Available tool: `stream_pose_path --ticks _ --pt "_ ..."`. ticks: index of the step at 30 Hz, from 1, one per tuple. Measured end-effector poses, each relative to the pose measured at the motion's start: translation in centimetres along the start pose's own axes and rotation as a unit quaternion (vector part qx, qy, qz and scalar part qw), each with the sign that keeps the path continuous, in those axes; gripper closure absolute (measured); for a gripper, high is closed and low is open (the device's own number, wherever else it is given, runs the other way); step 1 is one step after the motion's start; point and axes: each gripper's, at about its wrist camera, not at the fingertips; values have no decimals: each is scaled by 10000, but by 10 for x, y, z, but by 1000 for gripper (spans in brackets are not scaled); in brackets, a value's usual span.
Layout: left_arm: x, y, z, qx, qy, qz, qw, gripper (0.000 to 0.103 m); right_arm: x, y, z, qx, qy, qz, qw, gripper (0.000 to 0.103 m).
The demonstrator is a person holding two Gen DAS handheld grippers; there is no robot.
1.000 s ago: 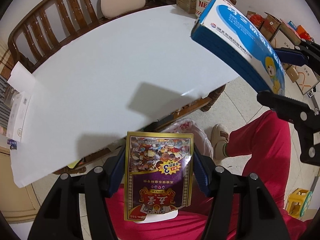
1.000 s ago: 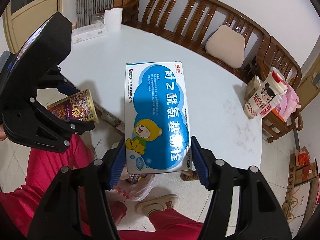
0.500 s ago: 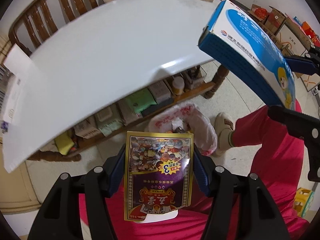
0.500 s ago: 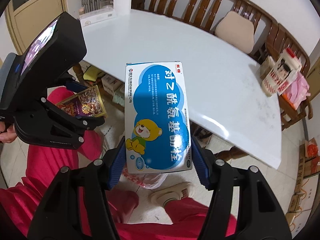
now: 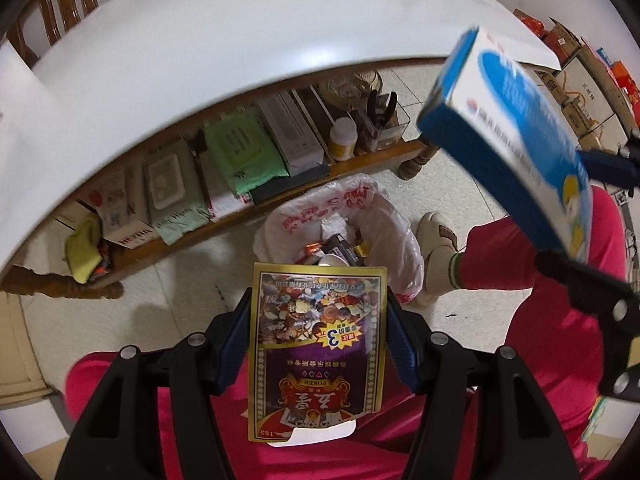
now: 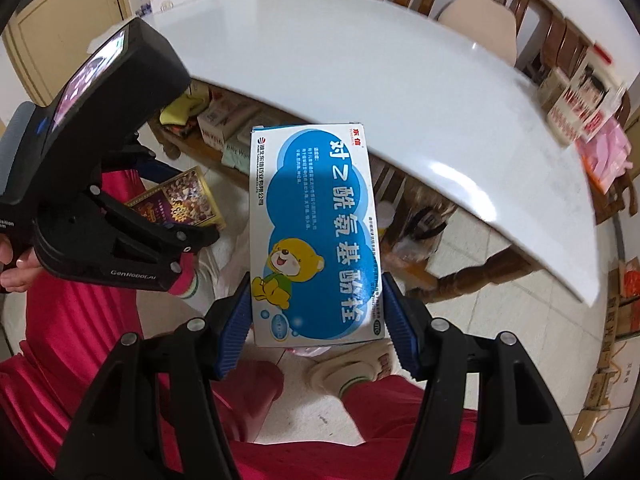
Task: Collect trash
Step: 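Lift and carry the cigarette pack and blue box down over the white bag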
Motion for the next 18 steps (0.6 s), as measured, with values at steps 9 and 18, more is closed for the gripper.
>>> stream_pose_path --ticks 9,18 --pt "-16 -55 2 -316 249 114 9991 44 -13 -66 16 -542 -144 -219 9982 43" --pt "-36 -96 -9 -453 528 179 9974 44 -26 -125 28 -953 -250 -289 9947 43"
Point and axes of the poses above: each gripper's, at about its wrist camera, not at the fingertips, and y roughly against the way its jaws point, x to its right, z to its underside, and after that the axes turned 15 degrees about z, right-handed
